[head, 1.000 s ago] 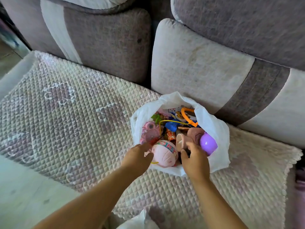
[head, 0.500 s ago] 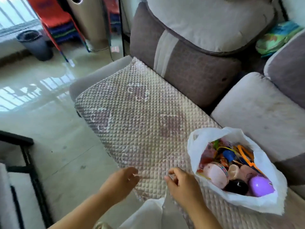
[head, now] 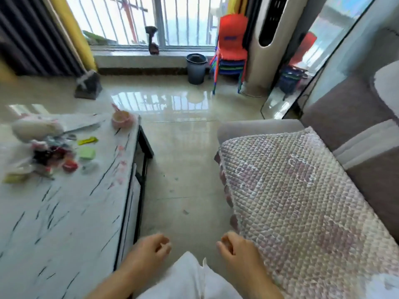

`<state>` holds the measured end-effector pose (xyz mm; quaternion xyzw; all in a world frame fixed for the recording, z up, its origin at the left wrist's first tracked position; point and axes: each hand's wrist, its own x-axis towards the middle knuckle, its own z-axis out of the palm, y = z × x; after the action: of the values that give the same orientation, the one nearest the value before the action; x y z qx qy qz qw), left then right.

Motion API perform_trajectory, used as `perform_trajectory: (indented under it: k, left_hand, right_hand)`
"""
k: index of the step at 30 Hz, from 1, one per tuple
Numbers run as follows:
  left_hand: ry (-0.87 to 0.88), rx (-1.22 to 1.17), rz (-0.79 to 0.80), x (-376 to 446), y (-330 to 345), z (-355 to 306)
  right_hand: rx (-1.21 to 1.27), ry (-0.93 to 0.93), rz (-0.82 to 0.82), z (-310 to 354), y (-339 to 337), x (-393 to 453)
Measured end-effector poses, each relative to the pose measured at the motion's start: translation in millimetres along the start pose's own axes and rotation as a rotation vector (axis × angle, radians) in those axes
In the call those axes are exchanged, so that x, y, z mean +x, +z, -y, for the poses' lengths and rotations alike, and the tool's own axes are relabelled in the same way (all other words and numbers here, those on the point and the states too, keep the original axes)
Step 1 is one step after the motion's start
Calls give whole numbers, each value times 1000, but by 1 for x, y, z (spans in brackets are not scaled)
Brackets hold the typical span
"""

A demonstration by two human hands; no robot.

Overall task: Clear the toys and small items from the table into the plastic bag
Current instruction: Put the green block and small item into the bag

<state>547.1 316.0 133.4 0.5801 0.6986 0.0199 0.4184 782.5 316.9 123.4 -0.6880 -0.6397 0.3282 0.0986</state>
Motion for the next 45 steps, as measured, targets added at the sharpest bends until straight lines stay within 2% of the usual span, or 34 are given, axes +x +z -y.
perform_trajectory:
  k: [10, 17, 29, 32, 39, 45]
  left_hand:
    - [-306, -418, -356, -9, -91, 122]
    - [-495, -582, -479, 22, -129, 166]
    - [-747, -721, -487, 169, -214, 199]
    - [-773, -753, -501, 208, -229, 213]
    - [-822, -740, -472, 289, -245, 276]
    - [-799, -635, -388, 347, -243, 337]
  right_hand:
    - [-162, -365, 226, 153, 66, 103]
    - [-253, -506, 390, 236, 105, 189]
    - [-443, -710, 701, 363, 179, 378]
    - [-485, -756, 714, 385, 214, 414]
    - [-507, -721, 672, 406, 320, 476]
    - [-666, -924, 572, 394, 411, 504]
